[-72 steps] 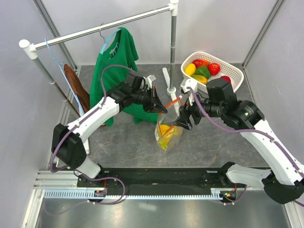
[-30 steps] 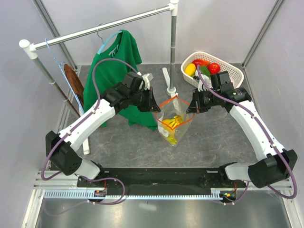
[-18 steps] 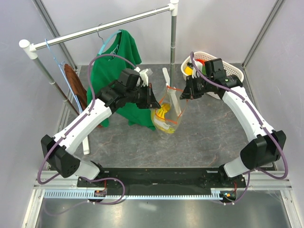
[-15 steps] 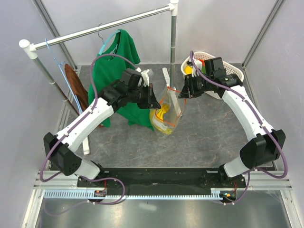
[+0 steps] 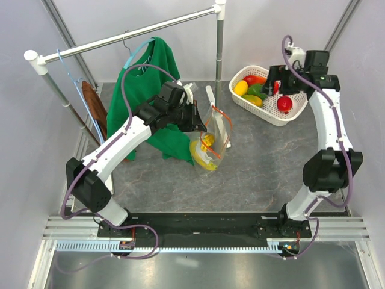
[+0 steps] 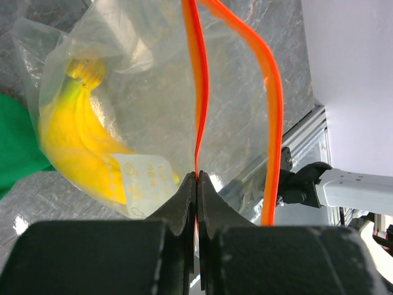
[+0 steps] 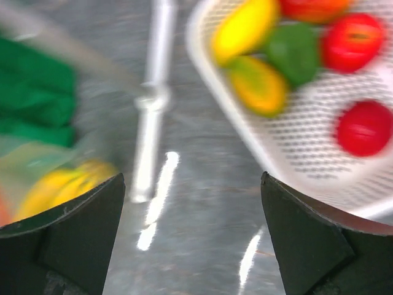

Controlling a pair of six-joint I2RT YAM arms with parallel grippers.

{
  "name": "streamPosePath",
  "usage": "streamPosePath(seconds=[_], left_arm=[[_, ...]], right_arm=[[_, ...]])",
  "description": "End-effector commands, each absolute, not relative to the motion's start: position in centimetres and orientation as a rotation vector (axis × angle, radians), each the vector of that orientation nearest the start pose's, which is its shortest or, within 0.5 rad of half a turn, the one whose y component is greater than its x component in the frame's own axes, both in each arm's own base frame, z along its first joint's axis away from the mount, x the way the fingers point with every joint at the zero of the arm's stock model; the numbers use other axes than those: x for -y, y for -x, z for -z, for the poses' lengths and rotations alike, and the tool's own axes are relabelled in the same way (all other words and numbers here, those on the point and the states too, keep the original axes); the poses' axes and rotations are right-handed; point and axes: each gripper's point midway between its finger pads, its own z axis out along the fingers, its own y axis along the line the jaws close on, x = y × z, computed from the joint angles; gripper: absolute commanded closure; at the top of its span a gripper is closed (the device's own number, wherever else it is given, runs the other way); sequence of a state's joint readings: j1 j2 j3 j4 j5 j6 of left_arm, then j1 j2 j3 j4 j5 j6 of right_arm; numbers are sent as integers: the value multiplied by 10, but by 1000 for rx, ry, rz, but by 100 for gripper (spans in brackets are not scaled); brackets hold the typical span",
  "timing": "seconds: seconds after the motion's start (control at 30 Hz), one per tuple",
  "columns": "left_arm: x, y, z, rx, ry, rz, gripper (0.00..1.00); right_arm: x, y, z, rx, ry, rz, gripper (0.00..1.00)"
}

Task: Place the food in the zip-top bag and seal the zipper
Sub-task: Pick up the fake fruit from the bin.

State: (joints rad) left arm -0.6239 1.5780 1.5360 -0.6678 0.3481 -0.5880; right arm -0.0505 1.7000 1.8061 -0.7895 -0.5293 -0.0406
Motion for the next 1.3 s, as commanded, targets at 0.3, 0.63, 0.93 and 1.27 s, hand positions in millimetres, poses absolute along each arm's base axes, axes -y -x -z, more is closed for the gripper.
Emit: streamPosePath(seconds=[0.3,0.63,0.93,1.27], left_arm=[[321,-309,-279,-2331,-247,1037,98],[324,-311,-271,-2349,-249,1035,98],[323,-312,-268,-2353,-257,1024,98],[320,-314,-259,-2372,-249,1011,98]], right_arm=[[87,-529,-187,-2346,109,153,2],[108,-566,-135,-2363,93,259,2],[105,-585,-106,-2367,81,215,2],[102,-593,-99,-2349,56,181,16]])
